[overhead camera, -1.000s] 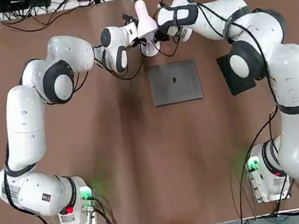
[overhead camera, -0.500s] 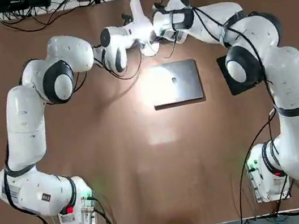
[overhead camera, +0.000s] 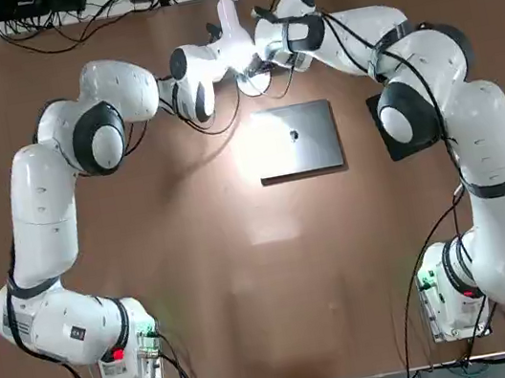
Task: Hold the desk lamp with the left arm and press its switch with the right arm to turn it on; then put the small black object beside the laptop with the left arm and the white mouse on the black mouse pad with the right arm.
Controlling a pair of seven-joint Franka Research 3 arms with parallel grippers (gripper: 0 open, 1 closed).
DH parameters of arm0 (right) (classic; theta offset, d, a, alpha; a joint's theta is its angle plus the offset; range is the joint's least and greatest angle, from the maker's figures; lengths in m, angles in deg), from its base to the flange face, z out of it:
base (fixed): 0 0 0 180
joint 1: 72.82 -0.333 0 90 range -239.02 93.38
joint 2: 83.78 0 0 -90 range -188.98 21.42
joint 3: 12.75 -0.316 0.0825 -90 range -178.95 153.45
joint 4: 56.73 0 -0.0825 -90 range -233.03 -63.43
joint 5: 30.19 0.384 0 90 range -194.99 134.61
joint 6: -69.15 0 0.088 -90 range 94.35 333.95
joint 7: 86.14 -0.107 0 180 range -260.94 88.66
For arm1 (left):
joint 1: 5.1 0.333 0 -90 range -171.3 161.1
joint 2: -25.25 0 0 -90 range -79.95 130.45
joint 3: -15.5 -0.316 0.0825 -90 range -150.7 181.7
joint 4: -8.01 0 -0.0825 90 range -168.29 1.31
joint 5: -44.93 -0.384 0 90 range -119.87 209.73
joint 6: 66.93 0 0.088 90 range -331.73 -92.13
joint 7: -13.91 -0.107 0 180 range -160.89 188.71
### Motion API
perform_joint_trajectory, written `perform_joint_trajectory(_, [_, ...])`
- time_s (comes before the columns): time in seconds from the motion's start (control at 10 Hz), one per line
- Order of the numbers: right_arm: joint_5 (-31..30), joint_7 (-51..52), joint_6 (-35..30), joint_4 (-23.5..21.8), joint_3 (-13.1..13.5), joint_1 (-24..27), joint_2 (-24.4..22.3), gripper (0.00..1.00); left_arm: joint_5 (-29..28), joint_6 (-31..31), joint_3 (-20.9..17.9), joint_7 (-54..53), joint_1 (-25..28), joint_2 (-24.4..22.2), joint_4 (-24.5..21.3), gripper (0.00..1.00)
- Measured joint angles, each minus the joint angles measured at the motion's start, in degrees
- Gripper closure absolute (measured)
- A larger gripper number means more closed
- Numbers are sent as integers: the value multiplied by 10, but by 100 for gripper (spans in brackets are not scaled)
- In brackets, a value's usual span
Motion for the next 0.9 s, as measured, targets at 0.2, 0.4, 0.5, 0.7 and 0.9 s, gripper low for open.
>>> perform_joint_trajectory(0.2, [-1, 0, -74, 18, 36, 5, -7, 89, 0, 0, 0, 1, -2, 0, 0, 85])
perform_joint_trajectory(0.4, [-28, 1, -160, 34, 60, 45, -23, 60, 0, 0, 2, 8, -3, 0, 0, 71])
perform_joint_trajectory(0.5, [-65, 2, -193, 39, 63, 80, -36, 44, 0, 0, 3, 11, -4, 0, 0, 57])
perform_joint_trajectory(0.7, [-150, 25, -234, 41, 66, 152, -71, 13, 0, 5, 4, 12, -3, 0, 1, 27])
perform_joint_trajectory(0.9, [-196, 84, -271, 39, 79, 218, -90, 0, 1, 58, 4, 23, 5, -7, 1, 0])
